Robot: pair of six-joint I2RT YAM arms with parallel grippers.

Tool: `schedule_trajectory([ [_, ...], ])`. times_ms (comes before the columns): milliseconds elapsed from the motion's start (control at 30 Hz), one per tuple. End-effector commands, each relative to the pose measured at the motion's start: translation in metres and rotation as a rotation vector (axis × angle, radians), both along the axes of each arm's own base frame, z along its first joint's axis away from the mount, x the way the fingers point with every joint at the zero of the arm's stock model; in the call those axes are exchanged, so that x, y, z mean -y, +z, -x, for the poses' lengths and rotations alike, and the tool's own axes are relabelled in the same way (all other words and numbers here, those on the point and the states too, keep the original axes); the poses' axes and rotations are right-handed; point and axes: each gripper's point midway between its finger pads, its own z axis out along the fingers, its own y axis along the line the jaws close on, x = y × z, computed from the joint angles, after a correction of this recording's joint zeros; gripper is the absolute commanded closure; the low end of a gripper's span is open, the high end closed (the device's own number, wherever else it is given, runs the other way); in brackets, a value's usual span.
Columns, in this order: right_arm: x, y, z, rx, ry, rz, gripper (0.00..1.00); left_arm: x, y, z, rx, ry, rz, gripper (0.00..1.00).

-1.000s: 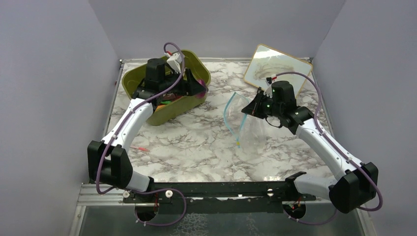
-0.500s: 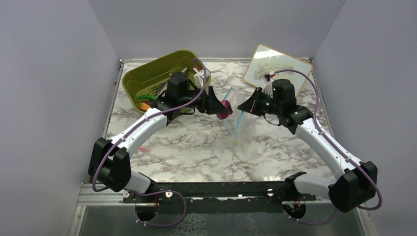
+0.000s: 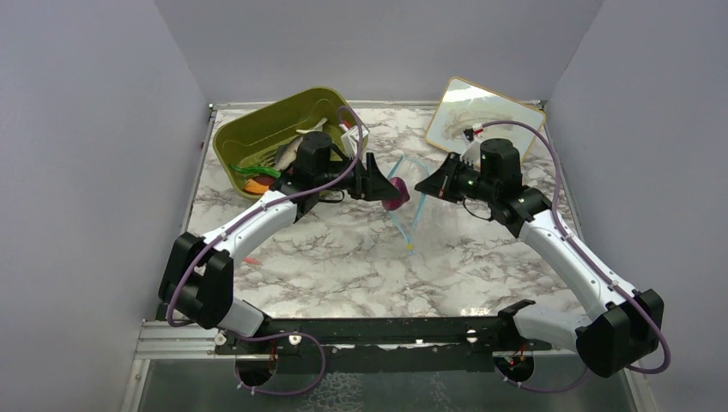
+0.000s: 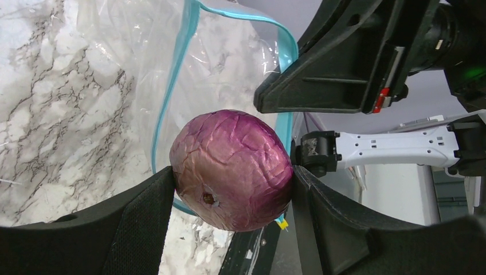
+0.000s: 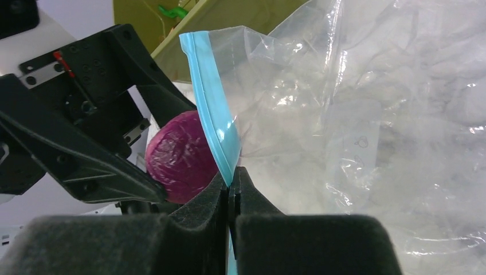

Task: Place the food in the zip-top bag and seal the zipper
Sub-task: Place the fake vegetable in the zipper food storage bag.

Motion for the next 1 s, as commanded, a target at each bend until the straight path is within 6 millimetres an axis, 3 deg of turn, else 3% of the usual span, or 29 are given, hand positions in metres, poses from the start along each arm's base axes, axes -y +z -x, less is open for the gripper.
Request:
schedule_trajectory([
  [0, -0.005, 0.013, 0.004, 0.054, 0.056, -0.036, 0.99, 0.003, -0.008, -0.006, 0.01, 0.025, -0.02, 0.75],
  [300, -0.013, 0.017, 0.014, 0.098, 0.139, -0.066, 0.99, 0.0, -0.025, -0.02, 0.004, 0.12, -0.162, 0.75],
  [500, -0.012, 0.014, 0.014, 0.109, 0.139, -0.058, 0.99, 0.004, -0.03, -0.019, 0.007, 0.121, -0.203, 0.73],
  [633, -0.01, 0.006, 0.012, 0.09, 0.124, -0.045, 0.99, 0.008, -0.027, -0.017, 0.001, 0.106, -0.197, 0.6],
  [767, -0.009, 0.004, 0.011, 0.091, 0.112, -0.039, 0.99, 0.007, -0.022, -0.016, 0.01, 0.106, -0.196, 0.4],
  [967, -0.008, 0.003, 0.01, 0.094, 0.109, -0.031, 0.99, 0.008, -0.015, -0.016, 0.031, 0.094, -0.195, 0.27],
])
